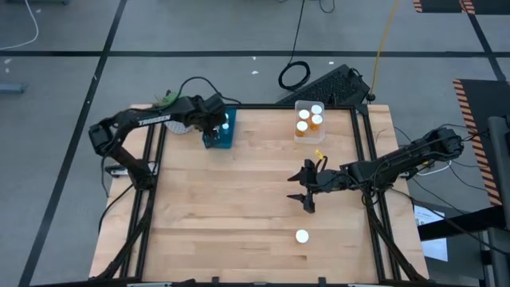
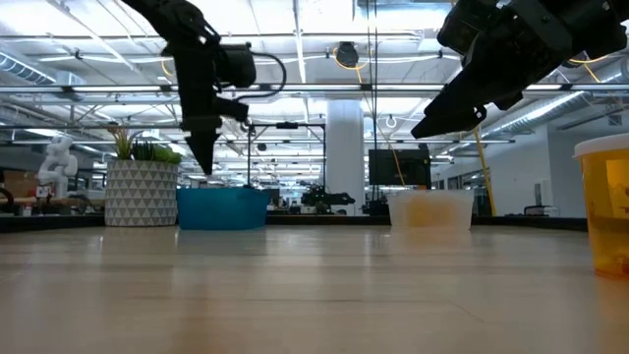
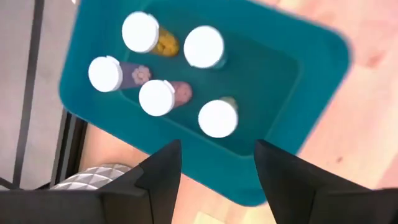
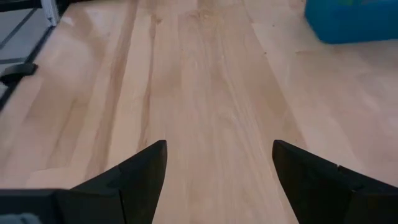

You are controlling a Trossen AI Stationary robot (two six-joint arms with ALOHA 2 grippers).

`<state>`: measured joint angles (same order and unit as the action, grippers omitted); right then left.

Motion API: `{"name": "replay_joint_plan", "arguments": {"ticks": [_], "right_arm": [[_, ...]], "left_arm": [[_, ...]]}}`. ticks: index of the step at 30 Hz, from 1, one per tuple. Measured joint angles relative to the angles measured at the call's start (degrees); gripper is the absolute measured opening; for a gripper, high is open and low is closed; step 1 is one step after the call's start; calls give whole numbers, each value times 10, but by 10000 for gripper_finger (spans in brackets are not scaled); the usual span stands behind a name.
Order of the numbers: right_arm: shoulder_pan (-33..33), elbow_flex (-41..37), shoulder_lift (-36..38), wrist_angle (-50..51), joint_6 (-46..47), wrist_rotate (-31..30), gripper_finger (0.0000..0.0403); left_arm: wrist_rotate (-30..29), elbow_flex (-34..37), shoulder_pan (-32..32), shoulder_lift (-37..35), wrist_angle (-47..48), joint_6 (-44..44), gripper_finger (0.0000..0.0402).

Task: Pick and place medicine bottles into bin by pill shape (circle, oval)
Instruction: Put the orange bottled capsules into the transparent bin

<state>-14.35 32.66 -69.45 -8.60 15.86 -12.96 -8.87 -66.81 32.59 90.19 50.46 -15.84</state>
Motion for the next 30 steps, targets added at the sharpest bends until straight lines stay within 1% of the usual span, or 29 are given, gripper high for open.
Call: {"name": "replay_joint_plan", "arguments": {"ticks": [2, 5, 9, 12, 15, 19, 21, 25, 27, 30], "right_arm": [[0, 9, 0, 8, 9, 13, 283], [-7, 35, 0, 54, 15, 23, 283], [-37, 80, 0, 141, 25, -3, 283], [-63, 121, -1, 221, 57, -9, 283], [-93, 172, -19, 293, 85, -20, 283], [-130, 249, -64, 382, 126, -18, 283], [-148, 291, -94, 445, 151, -17, 283], [-175, 378, -156, 538, 193, 12, 283], [-185, 415, -184, 581, 201, 20, 283], [-196, 454, -218, 605, 214, 39, 284]], "left_arm": [[-1, 0, -15, -18, 0, 14, 205], [-2, 0, -40, -53, 5, 32, 205], [-2, 0, -83, -96, 4, 55, 205], [-10, 0, -116, -124, -1, 61, 205], [-22, 13, -143, -146, -25, 70, 205], [-32, 55, -167, -175, -70, 76, 205], [-32, 79, -177, -186, -97, 86, 205], [-35, 125, -194, -208, -139, 105, 205], [-35, 135, -201, -214, -137, 113, 204], [-37, 135, -215, -215, -141, 130, 204]]}}
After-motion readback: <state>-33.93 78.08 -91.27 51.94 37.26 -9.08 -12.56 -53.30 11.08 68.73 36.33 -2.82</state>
